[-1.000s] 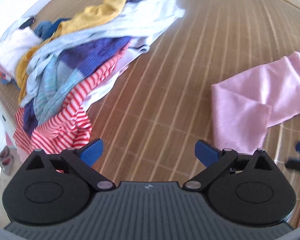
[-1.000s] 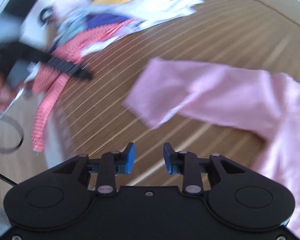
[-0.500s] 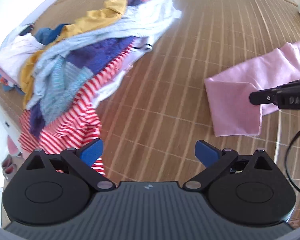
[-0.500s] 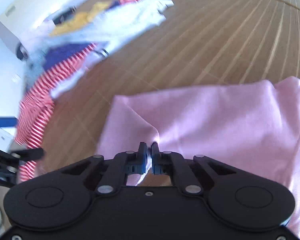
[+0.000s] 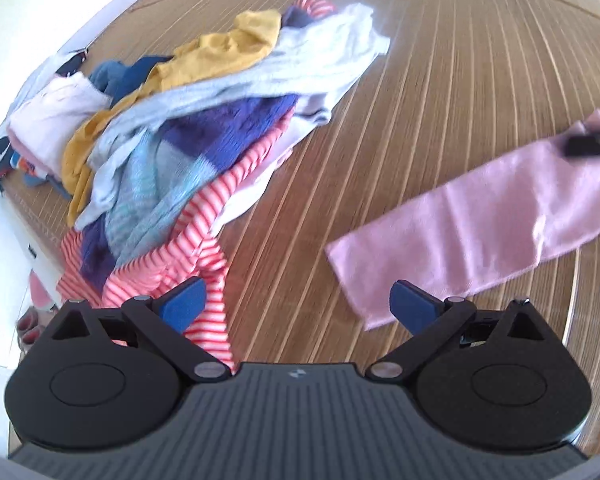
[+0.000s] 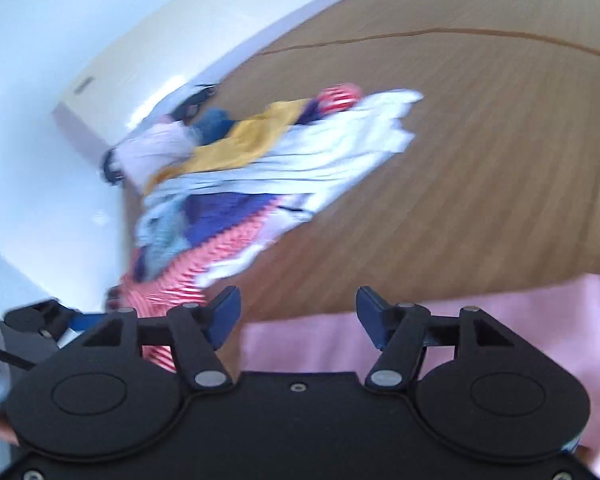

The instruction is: Fold clothes

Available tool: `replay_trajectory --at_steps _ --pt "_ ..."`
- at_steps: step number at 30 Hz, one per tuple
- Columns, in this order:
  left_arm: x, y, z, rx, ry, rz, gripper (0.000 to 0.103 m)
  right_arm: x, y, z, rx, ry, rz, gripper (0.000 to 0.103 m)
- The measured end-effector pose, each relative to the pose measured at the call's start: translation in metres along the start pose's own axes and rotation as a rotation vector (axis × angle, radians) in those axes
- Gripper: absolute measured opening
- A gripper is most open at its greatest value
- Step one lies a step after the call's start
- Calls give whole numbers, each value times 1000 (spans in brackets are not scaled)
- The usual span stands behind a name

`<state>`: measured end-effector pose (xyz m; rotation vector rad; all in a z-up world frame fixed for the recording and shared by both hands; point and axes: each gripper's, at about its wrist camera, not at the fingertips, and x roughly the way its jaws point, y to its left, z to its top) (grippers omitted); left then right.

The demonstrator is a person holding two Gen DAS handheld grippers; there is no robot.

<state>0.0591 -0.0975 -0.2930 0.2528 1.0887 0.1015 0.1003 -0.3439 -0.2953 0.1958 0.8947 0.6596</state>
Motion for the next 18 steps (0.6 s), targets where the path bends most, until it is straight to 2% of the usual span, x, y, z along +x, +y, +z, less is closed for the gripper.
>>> replay_trajectory --at_steps 2,6,12,14,16,18 --pt "1 -11 13 6 -13 -20 101 -25 -30 -10 11 16 -118 66" --pt "3 -47 39 51 -24 -84 101 -81 -98 -30 105 41 -303 69" --pt "6 -132 65 121 -1 -210 101 -158 -168 -61 273 26 -542 69" --pt "5 -163 70 127 3 -232 101 -177 -181 -68 317 -2 -578 69" --pt "3 -193 76 123 -5 -223 101 -190 -192 -72 338 -24 -586 70" --pt "2 -217 85 112 -9 -236 101 -196 -204 -71 318 -27 -597 78"
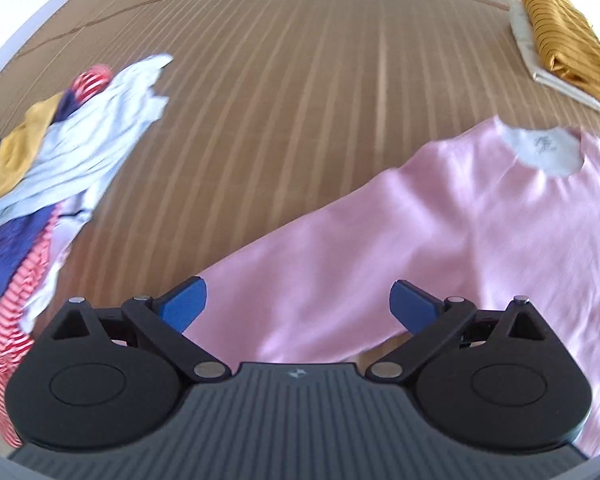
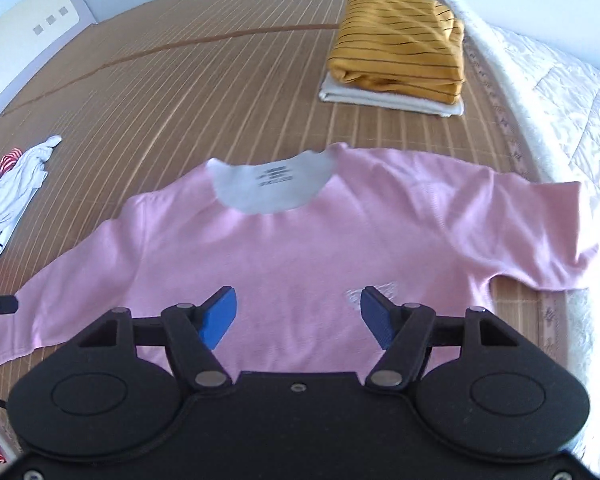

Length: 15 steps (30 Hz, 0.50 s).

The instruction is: Fold clothes

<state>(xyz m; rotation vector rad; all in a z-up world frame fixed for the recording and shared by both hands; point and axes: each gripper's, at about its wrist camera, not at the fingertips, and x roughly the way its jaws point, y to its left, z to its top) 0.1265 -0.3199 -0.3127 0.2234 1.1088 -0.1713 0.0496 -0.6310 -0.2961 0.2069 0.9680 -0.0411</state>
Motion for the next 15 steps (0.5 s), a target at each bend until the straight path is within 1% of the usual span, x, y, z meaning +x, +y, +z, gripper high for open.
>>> replay_trajectory --at_steps 1,3,4,5,6,9,11,12,13,15 --pt "3 -11 5 -1 -5 -9 101 3 -4 5 -21 -2 -3 80" --pt "8 -30 12 16 -11 -18 101 12 -12 18 -67 17 19 80" --pt "11 -40 14 31 -15 -20 101 16 -16 24 -87 25 41 77" --pt "14 -48 15 48 -20 -21 101 21 -19 32 -105 31 68 71" --pt "18 -55 16 66 -26 -22 101 26 -22 39 -121 33 88 68" --pt "30 -70 16 108 -40 -40 100 41 -27 55 -139 2 78 64" --pt "42 -76 16 135 -33 -24 100 52 -30 63 -138 -39 45 39" --pt "48 -78 15 147 -31 -5 100 58 -32 66 -135 -48 20 35" --pt "55 -79 15 157 -31 11 100 65 -35 68 -131 -46 4 35" --pt "67 -80 13 176 -33 39 100 80 -42 69 -110 -30 -2 35"
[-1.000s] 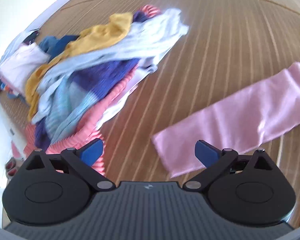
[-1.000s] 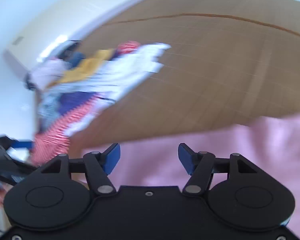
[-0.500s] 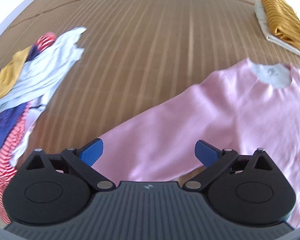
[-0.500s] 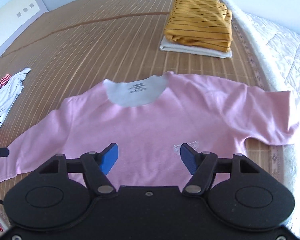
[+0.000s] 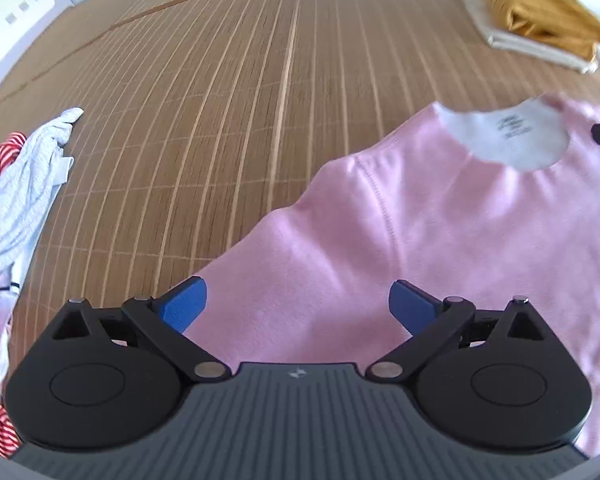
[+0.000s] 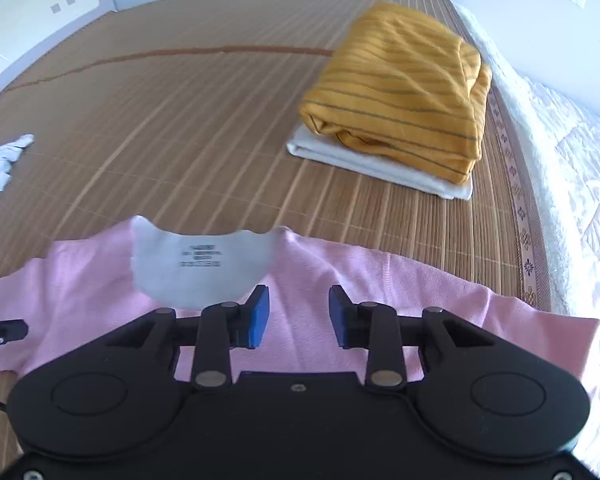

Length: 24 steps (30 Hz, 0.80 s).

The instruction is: Fold clothes

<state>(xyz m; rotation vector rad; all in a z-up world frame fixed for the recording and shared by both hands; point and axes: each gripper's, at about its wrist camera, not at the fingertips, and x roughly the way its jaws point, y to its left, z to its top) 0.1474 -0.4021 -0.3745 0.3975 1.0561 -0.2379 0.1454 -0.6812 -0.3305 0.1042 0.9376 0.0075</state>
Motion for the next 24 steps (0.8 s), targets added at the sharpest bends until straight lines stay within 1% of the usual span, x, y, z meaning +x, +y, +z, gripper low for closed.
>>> replay_trajectory --at_steps 2,3,6,11,16,20,22,24 --pt "11 -2 -2 26 -2 19 101 12 -9 -3 31 14 9 35" --pt "14 -3 -2 36 -16 24 101 17 -13 -5 41 21 16 35" --pt "20 -4 2 66 -55 38 102 21 -16 -9 17 4 11 35" --pt "35 -2 26 52 -72 34 103 28 -22 -4 8 -25 -14 35" --pt "52 -8 52 87 -135 74 103 34 -35 0 75 -59 -15 35" --pt "61 -14 67 119 -173 91 103 37 -37 4 62 -69 -31 35" --pt "65 -13 74 131 -191 87 103 39 -39 6 56 -76 -44 35" --pt "70 -11 81 138 -203 66 103 41 -42 9 56 -81 -64 35"
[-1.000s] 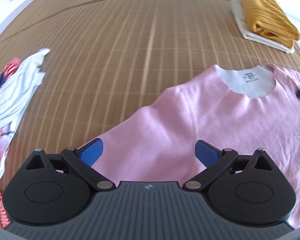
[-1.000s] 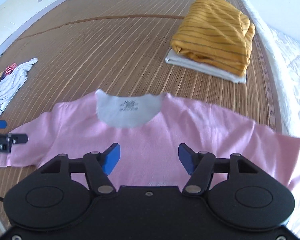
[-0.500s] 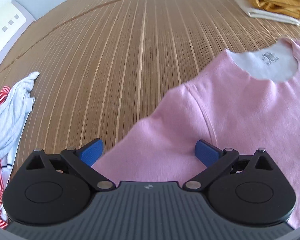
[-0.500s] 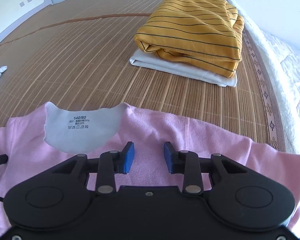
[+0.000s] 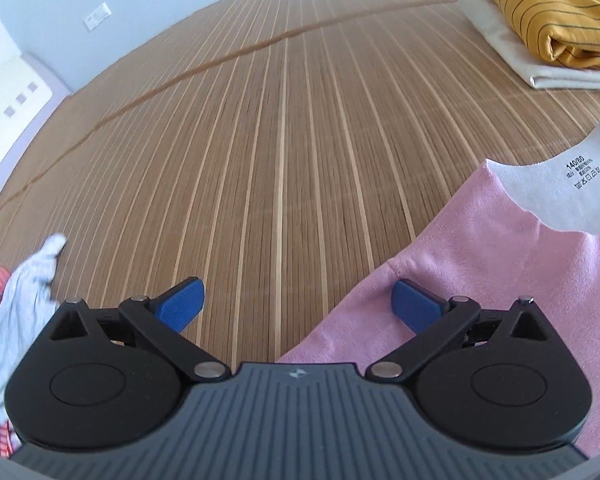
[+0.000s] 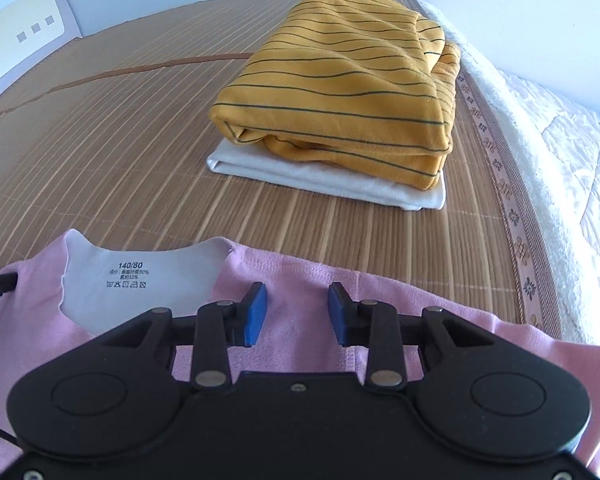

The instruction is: Fold clothes

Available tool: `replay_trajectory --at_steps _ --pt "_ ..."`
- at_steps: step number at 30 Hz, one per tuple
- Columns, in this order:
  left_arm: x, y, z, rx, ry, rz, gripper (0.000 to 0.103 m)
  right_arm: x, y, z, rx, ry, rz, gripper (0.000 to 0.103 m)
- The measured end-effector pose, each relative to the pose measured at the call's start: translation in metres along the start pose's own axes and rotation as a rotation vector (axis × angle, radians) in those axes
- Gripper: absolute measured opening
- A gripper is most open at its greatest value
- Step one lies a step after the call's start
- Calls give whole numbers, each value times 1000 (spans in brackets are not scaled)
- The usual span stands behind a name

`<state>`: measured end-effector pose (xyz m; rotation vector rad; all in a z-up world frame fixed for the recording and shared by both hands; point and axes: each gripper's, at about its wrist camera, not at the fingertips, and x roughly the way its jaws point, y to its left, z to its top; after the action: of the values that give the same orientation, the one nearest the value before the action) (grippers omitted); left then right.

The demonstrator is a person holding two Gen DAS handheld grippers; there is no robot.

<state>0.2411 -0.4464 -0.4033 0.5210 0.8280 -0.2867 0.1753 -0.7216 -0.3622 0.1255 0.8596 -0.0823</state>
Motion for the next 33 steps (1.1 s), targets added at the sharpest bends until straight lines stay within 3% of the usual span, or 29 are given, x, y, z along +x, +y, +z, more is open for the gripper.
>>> replay_trajectory --at_steps 3,6,9,12,13,14,16,22,26,28,33 --pt "5 11 15 -10 19 -60 103 5 -2 7 -10 4 -47 35" --pt "-11 25 19 -14 21 -44 102 8 -4 12 -21 14 -80 35" --pt "-43 41 8 -52 14 -80 102 4 -14 11 20 -10 -54 36" --pt "-81 48 -24 -77 61 -152 102 -17 -30 7 96 2 23 38" --pt "-93 48 -39 -76 86 -175 102 -31 -35 3 120 9 36 44" --pt "-106 45 -55 -73 118 -193 102 -46 -37 -2 129 2 37 58" --pt "-130 35 -90 -76 193 -229 102 -82 -38 -23 107 -15 8 70" --pt "-186 2 -188 -140 382 -337 102 -160 -39 -119 100 144 -38 71" --pt "-201 -24 -225 -134 433 -310 99 -200 -32 -181 146 221 -65 73" --pt "-203 -34 -235 -137 447 -295 82 -211 -29 -203 167 255 -65 73" --pt "-209 -45 -249 -163 420 -283 75 -219 -20 -230 152 327 -117 68"
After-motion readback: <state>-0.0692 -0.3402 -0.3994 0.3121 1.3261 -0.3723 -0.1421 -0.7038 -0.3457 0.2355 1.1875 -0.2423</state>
